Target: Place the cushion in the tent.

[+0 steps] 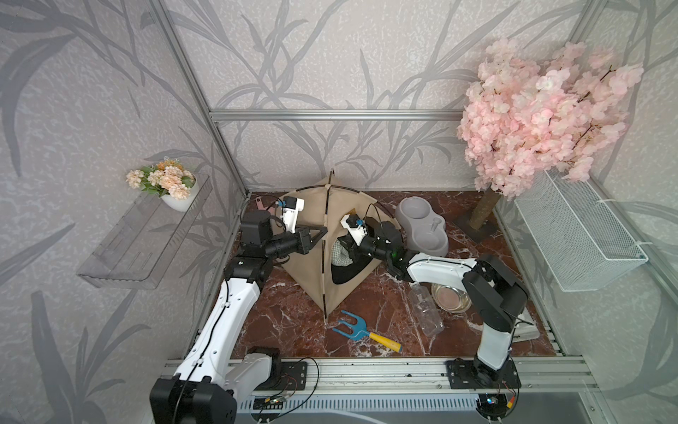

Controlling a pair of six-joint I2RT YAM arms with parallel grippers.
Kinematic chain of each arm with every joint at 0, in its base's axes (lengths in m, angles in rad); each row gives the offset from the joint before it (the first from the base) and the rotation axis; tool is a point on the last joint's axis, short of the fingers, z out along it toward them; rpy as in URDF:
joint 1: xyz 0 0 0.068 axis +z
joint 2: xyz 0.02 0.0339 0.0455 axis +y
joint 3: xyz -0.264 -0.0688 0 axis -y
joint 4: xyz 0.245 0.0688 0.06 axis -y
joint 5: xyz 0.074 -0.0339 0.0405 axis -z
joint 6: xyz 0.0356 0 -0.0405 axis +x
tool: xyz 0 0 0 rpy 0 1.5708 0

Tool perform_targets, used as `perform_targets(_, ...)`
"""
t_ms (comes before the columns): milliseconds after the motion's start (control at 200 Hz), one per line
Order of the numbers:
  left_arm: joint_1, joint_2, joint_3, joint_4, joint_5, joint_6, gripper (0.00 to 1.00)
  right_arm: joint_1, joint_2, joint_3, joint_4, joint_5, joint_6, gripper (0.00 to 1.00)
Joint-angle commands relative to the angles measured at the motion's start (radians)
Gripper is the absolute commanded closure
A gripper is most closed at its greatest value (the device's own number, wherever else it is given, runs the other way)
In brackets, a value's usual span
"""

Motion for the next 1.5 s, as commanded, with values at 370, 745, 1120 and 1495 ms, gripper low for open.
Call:
perform_targets(370, 0.066, -0.038, 0.023, -0.126, -0.096, 0.11, 1.0, -0.056, -0.11, -0.04, -0.334, 0.246, 0.19, 0.22)
perform_targets(745, 0.071, -0.064, 0.014, -0.147, -0.113, 0.129, 1.0, -0.08, -0.307, 0.003, -0.666, 0.436, 0.121, 0.17)
perform_targets(1120, 0.069, -0.061, 0.006, -0.089, -0.098, 0.081, 1.0, -0.039, -0.33, -0.085, -0.727, 0.591, 0.33, 0.38)
perform_targets(1495, 0.049, -0.044, -0.031, -0.069, -0.087, 0.083, 1.0, -0.005, -0.109, 0.014, -0.421, 0.428, 0.273, 0.87)
